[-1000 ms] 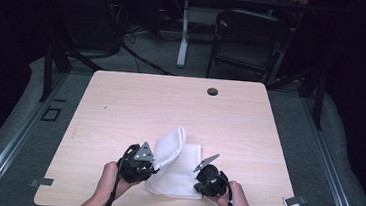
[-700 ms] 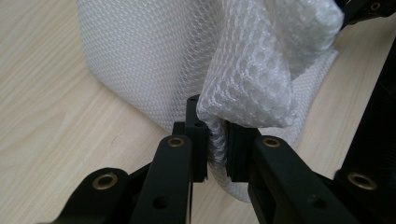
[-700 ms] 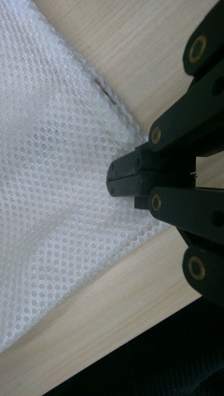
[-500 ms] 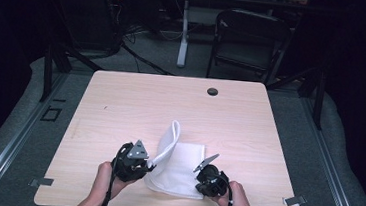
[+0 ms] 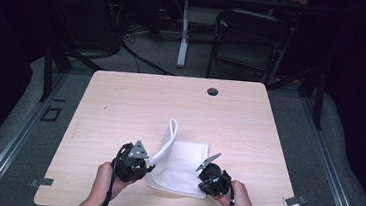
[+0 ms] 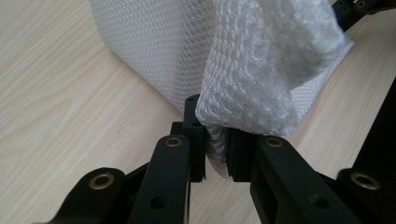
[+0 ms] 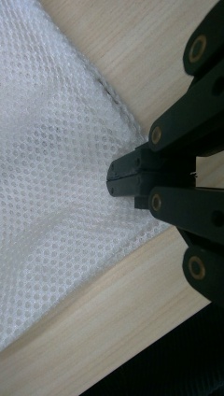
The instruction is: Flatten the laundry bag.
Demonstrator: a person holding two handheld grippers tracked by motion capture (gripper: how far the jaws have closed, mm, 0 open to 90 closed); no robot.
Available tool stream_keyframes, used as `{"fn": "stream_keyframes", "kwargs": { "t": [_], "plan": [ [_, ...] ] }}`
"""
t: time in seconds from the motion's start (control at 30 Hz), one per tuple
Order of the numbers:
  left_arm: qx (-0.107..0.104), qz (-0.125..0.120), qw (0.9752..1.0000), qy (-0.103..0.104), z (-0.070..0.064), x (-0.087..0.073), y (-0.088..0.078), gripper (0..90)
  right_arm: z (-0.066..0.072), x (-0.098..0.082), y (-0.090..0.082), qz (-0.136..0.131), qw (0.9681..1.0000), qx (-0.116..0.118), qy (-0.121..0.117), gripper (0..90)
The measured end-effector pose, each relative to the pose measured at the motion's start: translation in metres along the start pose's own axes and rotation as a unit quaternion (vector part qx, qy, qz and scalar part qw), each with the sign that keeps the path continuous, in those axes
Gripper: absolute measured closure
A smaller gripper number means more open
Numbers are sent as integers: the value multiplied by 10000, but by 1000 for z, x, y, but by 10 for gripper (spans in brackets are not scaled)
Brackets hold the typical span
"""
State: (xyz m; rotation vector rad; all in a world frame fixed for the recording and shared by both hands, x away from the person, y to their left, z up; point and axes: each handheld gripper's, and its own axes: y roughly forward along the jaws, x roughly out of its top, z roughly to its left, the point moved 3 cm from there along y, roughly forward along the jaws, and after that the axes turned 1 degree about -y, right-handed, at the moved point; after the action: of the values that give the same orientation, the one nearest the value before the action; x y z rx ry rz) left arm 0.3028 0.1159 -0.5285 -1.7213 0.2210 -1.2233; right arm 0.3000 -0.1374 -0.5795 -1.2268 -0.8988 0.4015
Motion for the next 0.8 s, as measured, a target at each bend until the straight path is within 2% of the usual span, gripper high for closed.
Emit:
{"fn": "stream_keyframes", "kwargs": {
  "t": [0.27,0.8],
  "plan": [
    [12,109,9999,-46,0,-2,3,806,-5,-2,-1,-9,9999,-73,103,900],
    [-35,308,9995,-91,1,-5,8,805,-14,-5,-4,32,9998,-93,161,900]
  ]
}}
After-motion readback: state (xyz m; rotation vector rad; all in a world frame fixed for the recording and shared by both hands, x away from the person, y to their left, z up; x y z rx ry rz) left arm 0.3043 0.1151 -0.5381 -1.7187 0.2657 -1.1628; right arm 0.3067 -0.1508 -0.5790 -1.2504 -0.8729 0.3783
